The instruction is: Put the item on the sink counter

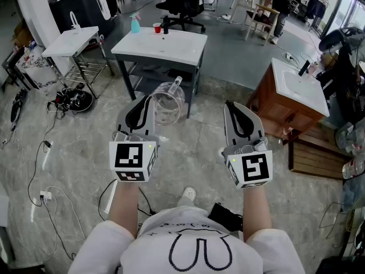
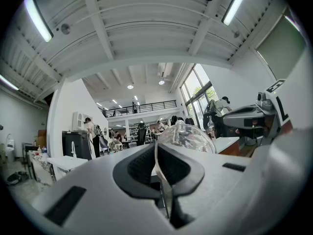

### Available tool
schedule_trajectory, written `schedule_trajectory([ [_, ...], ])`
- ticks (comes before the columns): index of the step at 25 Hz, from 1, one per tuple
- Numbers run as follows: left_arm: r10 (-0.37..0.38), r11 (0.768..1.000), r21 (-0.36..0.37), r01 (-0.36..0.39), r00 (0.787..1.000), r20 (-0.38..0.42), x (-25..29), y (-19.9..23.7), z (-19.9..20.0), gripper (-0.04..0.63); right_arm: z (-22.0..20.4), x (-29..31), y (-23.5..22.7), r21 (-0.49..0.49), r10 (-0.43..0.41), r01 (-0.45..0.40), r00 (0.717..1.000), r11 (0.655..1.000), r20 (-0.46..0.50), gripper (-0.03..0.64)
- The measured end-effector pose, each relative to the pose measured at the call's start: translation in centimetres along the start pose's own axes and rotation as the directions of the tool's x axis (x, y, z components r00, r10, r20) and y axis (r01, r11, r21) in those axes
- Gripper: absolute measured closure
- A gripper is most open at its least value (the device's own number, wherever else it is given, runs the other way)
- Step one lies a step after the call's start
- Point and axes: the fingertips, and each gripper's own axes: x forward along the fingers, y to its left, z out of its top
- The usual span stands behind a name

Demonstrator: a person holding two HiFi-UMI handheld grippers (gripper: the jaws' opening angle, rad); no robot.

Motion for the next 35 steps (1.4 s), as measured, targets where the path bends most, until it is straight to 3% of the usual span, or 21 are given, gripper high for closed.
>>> schedule_trajectory([
  [9, -0.007, 1.000, 0.029, 0.007, 1.000, 0.005, 4.2, 0.2, -0.1, 0.572, -2.5, 3.5, -2.8, 0.052, -0.005, 0.005, 1.000, 0.999, -0.004, 0.589],
  [14, 0.013, 0.999, 0.032, -0.014, 1.000, 0.011, 7.3, 1.0, -0.3, 0.571, -2.7, 6.5, -4.7, 0.122, 0.013, -0.020, 0.998, 0.992, 0.058, 0.589],
  [18, 0.036, 0.999, 0.027, -0.036, 0.999, 0.015, 9.3, 1.8, -0.7, 0.572, -3.4, 8.5, -5.6, 0.074, 0.024, -0.028, 0.998, 0.997, 0.053, 0.589],
  [23, 0.054, 0.998, 0.030, -0.054, 0.998, 0.010, 11.8, 2.8, -1.4, 0.572, -4.7, 10.9, -6.5, 0.085, 0.021, -0.026, 0.998, 0.996, 0.059, 0.589],
  [35, 0.053, 0.998, -0.021, -0.053, 0.999, 0.003, 22.8, 7.3, -3.8, 0.571, -8.6, 20.3, -10.1, 0.059, 0.018, -0.019, 1.000, 0.998, 0.022, 0.589],
])
